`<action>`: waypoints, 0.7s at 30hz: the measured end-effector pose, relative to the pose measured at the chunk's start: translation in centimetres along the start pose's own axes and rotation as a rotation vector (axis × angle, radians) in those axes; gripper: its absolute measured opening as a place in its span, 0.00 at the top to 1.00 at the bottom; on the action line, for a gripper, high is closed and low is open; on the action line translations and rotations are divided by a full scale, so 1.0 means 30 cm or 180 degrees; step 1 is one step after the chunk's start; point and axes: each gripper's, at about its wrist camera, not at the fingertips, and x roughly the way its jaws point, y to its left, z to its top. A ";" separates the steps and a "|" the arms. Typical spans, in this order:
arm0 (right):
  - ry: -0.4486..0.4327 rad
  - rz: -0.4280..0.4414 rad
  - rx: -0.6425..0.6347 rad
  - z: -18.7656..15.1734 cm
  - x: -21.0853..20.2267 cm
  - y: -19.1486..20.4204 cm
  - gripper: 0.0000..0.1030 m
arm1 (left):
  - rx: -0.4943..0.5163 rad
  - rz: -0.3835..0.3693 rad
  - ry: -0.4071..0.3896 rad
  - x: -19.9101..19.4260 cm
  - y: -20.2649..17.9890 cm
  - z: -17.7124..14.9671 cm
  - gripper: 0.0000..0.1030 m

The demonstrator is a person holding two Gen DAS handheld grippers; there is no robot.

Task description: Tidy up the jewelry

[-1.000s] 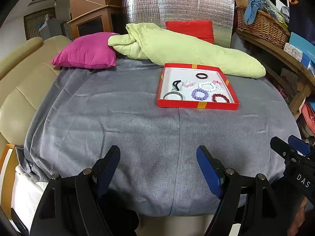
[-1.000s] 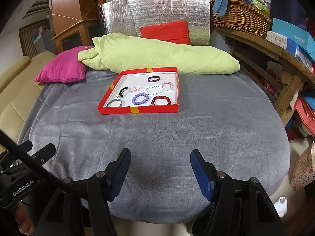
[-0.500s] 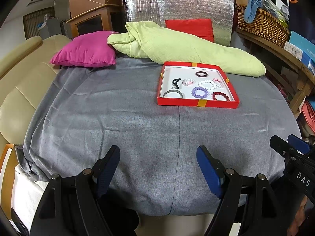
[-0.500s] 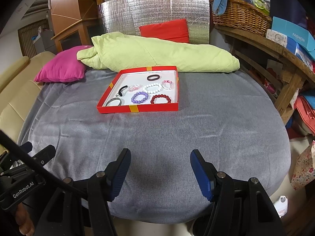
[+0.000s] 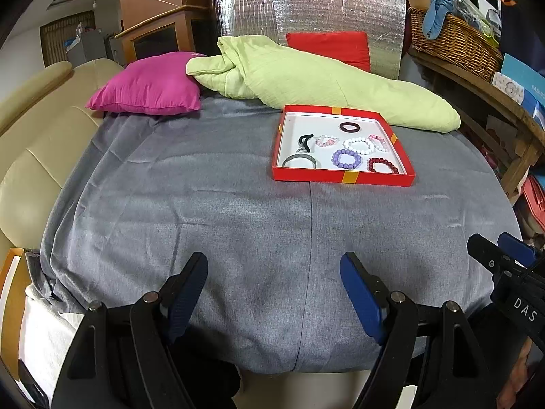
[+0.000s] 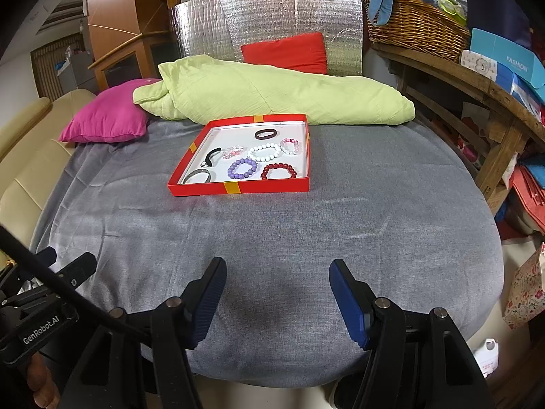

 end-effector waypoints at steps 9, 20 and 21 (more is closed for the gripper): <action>0.0016 -0.0006 0.0010 -0.005 0.013 0.002 0.35 | -0.0004 0.0010 0.0022 0.006 -0.001 -0.001 0.22; -0.0007 -0.0044 0.0015 0.015 0.022 -0.002 0.35 | 0.0006 -0.0013 -0.0007 0.002 -0.003 0.011 0.22; -0.0003 -0.0048 0.0017 0.016 0.025 -0.002 0.35 | 0.0002 -0.0014 -0.0004 0.005 -0.001 0.012 0.22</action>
